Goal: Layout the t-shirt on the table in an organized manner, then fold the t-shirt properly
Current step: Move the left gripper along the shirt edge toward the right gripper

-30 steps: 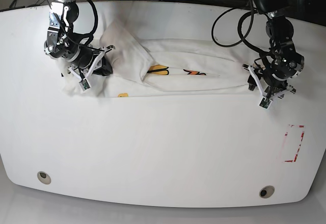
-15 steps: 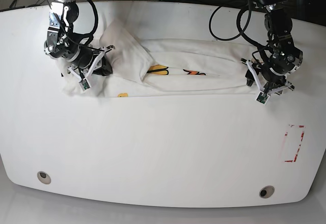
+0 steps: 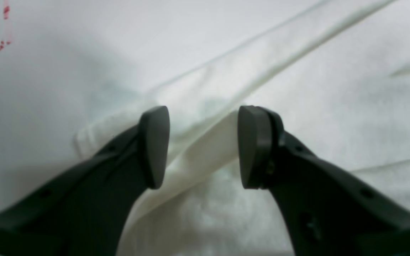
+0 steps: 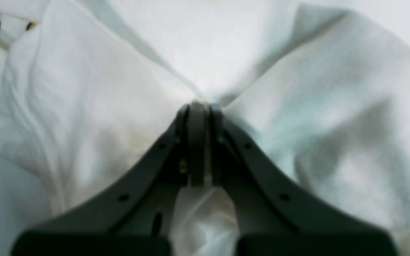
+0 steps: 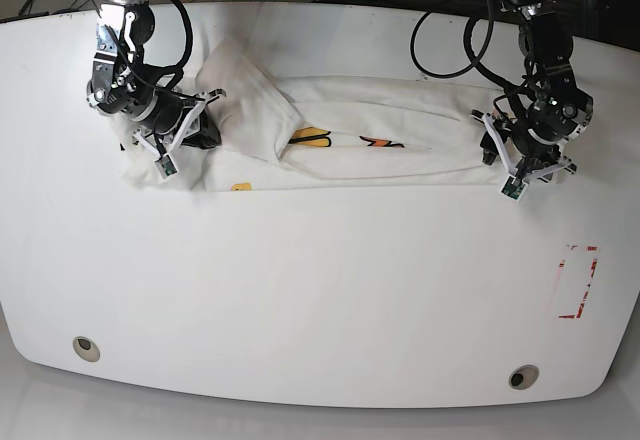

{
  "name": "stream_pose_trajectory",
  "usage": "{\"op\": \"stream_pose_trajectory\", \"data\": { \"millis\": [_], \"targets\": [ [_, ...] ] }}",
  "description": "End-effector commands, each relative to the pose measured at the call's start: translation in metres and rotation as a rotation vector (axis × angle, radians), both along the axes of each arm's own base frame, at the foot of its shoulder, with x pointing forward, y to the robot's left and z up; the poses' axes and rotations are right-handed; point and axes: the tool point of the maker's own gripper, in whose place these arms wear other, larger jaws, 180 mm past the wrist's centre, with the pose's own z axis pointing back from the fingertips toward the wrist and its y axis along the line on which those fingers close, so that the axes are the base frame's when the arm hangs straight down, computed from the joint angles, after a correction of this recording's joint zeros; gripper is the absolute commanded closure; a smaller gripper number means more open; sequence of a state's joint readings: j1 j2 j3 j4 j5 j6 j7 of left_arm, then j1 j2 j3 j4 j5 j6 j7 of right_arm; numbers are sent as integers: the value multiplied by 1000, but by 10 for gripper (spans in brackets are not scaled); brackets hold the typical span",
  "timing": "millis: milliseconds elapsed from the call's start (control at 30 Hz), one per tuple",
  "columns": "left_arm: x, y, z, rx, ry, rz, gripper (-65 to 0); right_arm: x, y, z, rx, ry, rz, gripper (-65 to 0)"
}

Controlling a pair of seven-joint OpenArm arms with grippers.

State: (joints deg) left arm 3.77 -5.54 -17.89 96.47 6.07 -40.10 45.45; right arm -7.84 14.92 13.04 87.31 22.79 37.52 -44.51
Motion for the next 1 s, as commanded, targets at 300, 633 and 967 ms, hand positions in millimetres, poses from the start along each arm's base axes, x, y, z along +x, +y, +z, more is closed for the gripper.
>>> {"op": "stream_pose_trajectory", "data": {
  "millis": [300, 633, 967],
  "targets": [
    [29, -6, 17, -24, -68, -18, -289, -12, -11, -12, -69, 68, 8, -30],
    [48, -11, 35, -30, -123, -27, -178, -12, -10, -12, -68, 67, 9, -30],
    [51, -30, 19, -68, -79, -49, -93, -11, -10, -11, -68, 65, 9, -30]
  ]
}}
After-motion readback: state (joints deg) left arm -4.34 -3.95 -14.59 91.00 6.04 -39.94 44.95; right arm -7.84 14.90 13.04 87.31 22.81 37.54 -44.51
